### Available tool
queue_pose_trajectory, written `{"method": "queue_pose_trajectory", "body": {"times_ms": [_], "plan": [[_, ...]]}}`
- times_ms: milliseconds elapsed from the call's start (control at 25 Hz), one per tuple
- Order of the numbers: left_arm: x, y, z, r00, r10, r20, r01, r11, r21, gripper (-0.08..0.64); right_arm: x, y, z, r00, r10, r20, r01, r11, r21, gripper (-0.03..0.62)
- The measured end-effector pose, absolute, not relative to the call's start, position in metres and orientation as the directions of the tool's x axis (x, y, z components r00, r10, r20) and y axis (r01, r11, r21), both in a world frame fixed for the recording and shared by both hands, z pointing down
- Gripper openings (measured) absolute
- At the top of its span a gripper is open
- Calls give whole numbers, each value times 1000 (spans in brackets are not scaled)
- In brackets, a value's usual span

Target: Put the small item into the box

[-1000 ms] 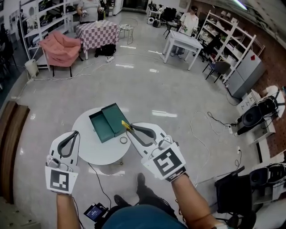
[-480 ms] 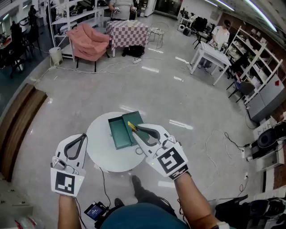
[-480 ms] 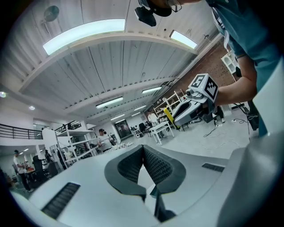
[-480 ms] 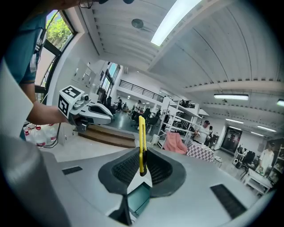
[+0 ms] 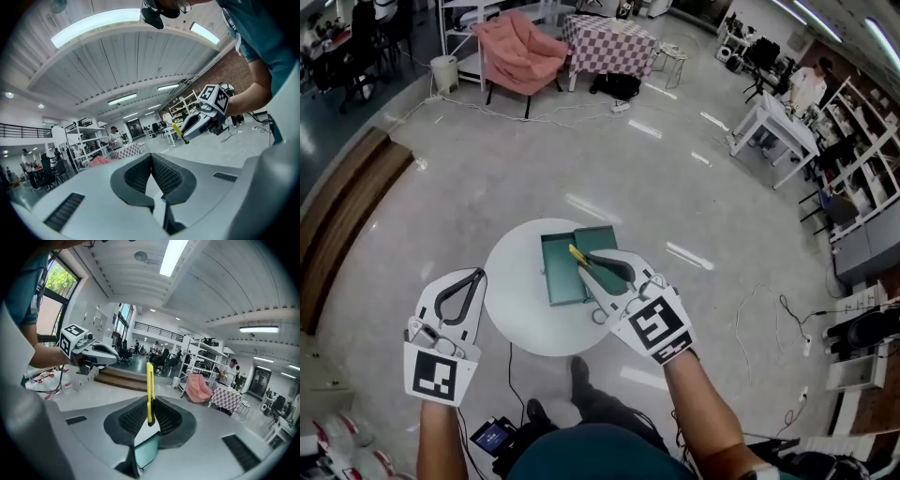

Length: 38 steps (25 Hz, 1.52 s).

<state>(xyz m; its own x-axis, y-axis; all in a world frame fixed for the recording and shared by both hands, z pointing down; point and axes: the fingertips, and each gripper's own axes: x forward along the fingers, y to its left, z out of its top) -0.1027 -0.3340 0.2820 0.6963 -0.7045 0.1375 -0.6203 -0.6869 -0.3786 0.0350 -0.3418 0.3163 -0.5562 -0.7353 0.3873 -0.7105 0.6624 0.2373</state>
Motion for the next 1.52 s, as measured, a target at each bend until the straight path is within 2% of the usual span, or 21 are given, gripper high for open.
{"method": "queue_pose_trajectory", "body": {"times_ms": [240, 440, 1000, 1520], "plan": [[-110, -369, 312, 689, -705, 167, -592, -681, -431, 18, 27, -384, 368, -581, -690, 432, -689, 699, 191, 69], [-124, -397, 346, 632, -746, 212, -693, -666, -278, 18, 22, -419, 406, -590, -655, 473, -673, 722, 161, 69], [-101, -430, 439, 596, -743, 305, -718, -663, -212, 18, 51, -471, 533, -584, -575, 573, -664, 745, 70, 69], [-103, -450, 522, 571, -738, 360, -744, -650, -151, 18, 48, -498, 660, -560, -466, 686, -643, 766, -4, 69]]}}
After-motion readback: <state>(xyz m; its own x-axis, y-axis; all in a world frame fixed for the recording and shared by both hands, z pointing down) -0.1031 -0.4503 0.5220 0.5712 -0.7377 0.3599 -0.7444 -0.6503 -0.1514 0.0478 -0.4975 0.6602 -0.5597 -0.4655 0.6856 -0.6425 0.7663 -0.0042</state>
